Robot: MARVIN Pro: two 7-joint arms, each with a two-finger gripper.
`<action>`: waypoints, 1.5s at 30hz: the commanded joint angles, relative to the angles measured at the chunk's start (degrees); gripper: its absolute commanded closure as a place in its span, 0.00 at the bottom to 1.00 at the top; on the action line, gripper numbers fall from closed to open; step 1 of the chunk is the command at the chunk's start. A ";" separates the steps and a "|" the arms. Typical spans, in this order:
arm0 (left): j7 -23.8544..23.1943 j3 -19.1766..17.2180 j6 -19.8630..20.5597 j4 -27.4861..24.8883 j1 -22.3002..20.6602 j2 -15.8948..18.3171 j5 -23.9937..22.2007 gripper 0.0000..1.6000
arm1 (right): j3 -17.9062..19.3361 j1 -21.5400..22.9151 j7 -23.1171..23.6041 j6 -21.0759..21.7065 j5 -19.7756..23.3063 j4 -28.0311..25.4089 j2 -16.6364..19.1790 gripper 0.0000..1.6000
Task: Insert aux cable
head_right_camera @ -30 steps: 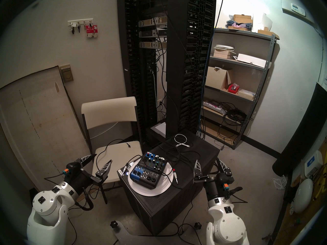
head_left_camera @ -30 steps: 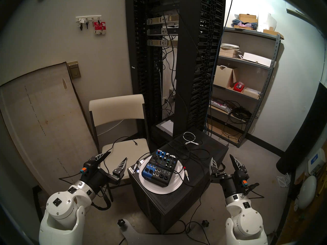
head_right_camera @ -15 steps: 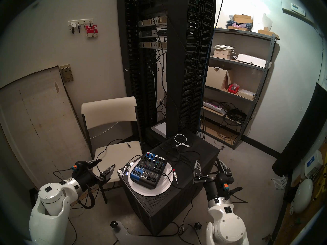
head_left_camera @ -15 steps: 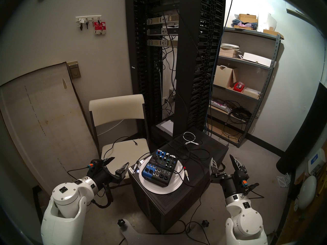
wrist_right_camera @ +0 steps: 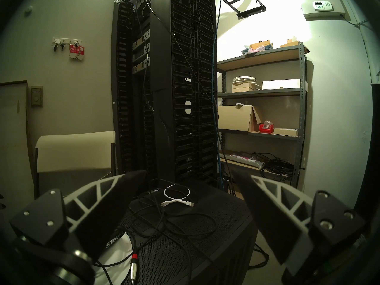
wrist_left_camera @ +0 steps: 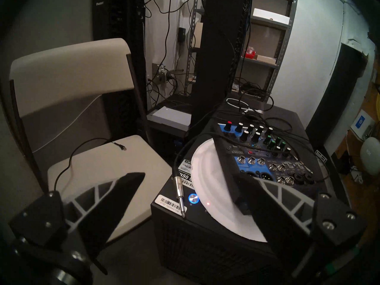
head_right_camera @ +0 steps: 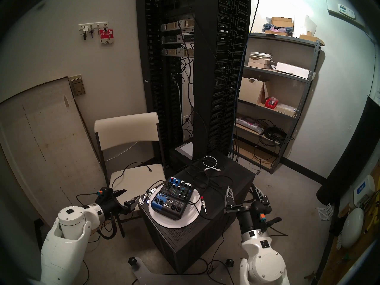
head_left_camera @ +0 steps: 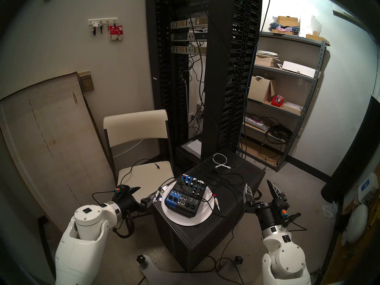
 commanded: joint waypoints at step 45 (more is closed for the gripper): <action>-0.40 13.86 -2.27 27.83 -26.86 0.99 10.48 0.00 | 0.03 0.12 -0.02 -0.15 0.01 -1.17 0.00 0.00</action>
